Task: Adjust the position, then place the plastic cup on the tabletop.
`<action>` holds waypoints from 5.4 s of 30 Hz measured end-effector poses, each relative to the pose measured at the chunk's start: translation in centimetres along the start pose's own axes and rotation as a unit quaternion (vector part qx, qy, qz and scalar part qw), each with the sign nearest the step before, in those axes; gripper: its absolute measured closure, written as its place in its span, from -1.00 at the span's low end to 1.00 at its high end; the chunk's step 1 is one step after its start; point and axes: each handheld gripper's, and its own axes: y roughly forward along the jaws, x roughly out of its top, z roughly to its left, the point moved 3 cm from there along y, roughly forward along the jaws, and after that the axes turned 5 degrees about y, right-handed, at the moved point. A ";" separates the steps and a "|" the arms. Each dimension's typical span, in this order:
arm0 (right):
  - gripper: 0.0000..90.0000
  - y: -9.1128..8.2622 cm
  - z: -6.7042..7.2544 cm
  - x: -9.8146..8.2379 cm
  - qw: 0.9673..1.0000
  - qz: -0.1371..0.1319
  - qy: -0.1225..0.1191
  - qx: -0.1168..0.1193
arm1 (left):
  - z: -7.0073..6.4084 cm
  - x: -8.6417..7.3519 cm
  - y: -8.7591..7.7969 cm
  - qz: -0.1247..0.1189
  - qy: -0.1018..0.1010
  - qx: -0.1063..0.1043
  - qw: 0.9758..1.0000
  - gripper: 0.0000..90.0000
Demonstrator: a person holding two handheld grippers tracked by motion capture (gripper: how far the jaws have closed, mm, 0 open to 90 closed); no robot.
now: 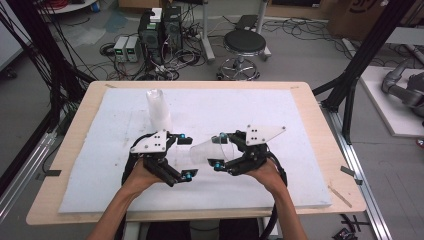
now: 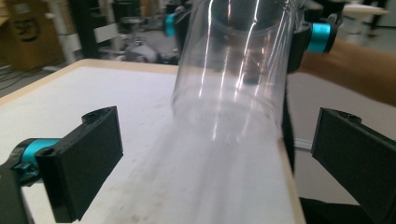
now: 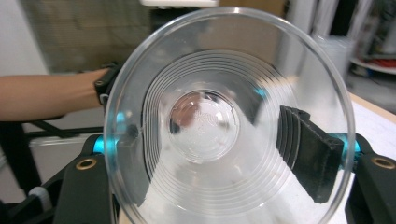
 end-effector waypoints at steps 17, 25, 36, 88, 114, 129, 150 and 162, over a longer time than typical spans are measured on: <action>-0.27 -1.1 -3.5 0.7 0.971 0.160 0.055 -0.169 | 1.4 -6.4 -7.6 0.041 -0.050 0.197 0.978 -0.96; -0.26 -0.4 -5.1 0.9 0.942 0.232 0.082 -0.230 | 1.3 -8.7 -9.1 0.048 -0.056 0.268 0.961 -0.96; -0.25 0.3 -5.4 1.1 0.934 0.251 0.089 -0.238 | 1.8 -9.6 -9.4 0.042 -0.077 0.271 0.959 -0.96; -0.24 7.7 -7.7 -4.3 0.906 0.324 0.083 -0.259 | 2.1 -9.7 -9.3 0.050 -0.090 0.252 0.962 -0.96; -0.71 3.1 -5.9 -5.7 0.928 0.221 0.095 -0.284 | 2.2 -9.7 -9.5 0.039 -0.099 0.258 0.960 -0.96; -0.71 -3.2 -3.1 -7.7 0.942 0.106 0.074 -0.309 | 2.1 -9.7 -9.5 0.041 -0.092 0.255 0.962 -0.96; -0.71 -6.8 -4.2 -10.7 0.923 0.043 0.094 -0.370 | 1.8 -9.7 -9.7 0.030 -0.080 0.266 0.960 -0.96; -0.71 -6.6 -4.4 -11.8 0.925 0.057 0.101 -0.362 | 1.7 -9.7 -9.7 0.028 -0.078 0.272 0.959 -0.96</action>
